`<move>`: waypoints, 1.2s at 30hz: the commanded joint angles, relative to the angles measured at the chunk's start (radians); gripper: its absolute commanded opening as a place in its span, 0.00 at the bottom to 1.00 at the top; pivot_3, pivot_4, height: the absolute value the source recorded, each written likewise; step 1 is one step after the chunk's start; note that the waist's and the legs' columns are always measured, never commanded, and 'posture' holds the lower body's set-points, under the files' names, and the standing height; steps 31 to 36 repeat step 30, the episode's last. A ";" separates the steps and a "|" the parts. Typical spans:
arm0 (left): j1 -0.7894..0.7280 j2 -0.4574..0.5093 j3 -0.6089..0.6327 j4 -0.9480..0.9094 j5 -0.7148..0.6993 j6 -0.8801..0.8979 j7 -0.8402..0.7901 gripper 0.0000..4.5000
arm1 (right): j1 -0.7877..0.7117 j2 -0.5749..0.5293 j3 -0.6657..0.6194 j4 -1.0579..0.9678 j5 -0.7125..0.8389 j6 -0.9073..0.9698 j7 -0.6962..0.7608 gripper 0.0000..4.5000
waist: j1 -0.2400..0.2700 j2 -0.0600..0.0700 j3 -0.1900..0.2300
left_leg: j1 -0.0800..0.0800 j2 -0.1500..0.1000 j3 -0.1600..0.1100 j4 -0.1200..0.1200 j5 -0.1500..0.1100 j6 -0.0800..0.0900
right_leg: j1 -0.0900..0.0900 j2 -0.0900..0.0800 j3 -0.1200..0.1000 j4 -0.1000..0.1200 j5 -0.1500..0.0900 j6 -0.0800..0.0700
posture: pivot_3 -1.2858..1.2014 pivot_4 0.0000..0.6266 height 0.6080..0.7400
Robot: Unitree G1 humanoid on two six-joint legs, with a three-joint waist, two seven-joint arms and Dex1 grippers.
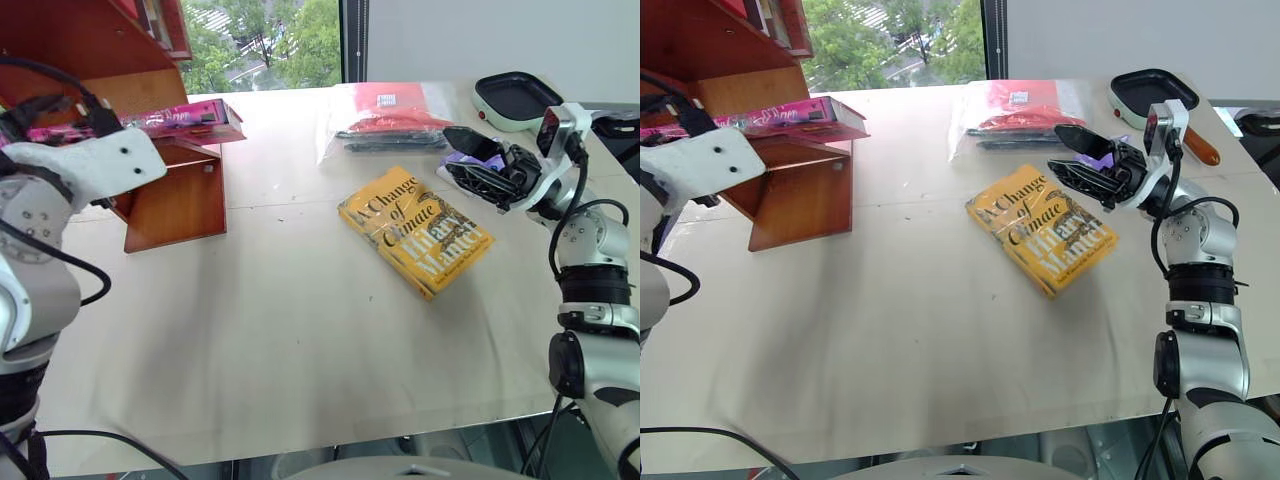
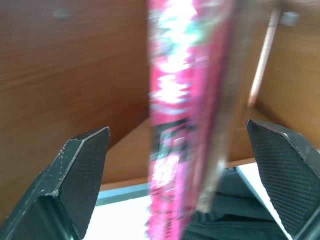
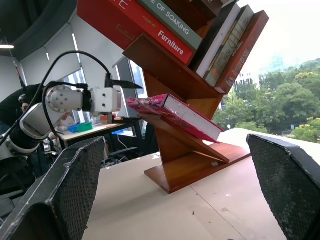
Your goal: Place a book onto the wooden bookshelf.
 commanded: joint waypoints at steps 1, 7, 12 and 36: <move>-0.011 -0.088 0.116 -0.112 -0.029 0.000 0.089 0.99 | 0.008 -0.024 -0.022 -0.043 0.009 -0.009 0.001 1.00 | 0.002 0.000 0.000 | 0.000 0.000 0.000 0.000 0.000 0.000 | 0.000 0.000 0.000 0.000 0.000 0.000 | 0.52 0.24 1.00; 0.117 -0.424 0.230 -0.331 -0.312 -0.023 0.091 0.99 | 0.045 -0.088 -0.033 -0.036 -0.008 -0.005 -0.007 1.00 | 0.006 0.001 -0.001 | -0.001 0.000 0.000 0.003 0.000 0.000 | 0.000 -0.002 0.000 -0.001 0.000 0.000 | 0.52 0.24 1.00; 0.253 -0.732 0.177 -0.328 -0.605 0.021 0.071 0.99 | 0.211 -0.139 0.005 -0.032 -0.156 -0.166 -0.051 1.00 | 0.011 -0.002 -0.003 | 0.000 0.000 -0.001 0.004 0.000 0.000 | 0.003 -0.003 -0.002 0.001 0.000 0.000 | 0.52 0.24 1.00; 0.588 -0.778 -0.098 -0.005 -0.795 -0.227 0.105 0.99 | 0.615 -0.222 -0.090 0.073 -0.369 -0.621 -0.235 1.00 | 0.004 0.003 -0.005 | 0.017 0.002 0.004 0.004 -0.003 0.005 | 0.019 0.000 0.002 0.000 0.000 -0.001 | 0.52 0.24 1.00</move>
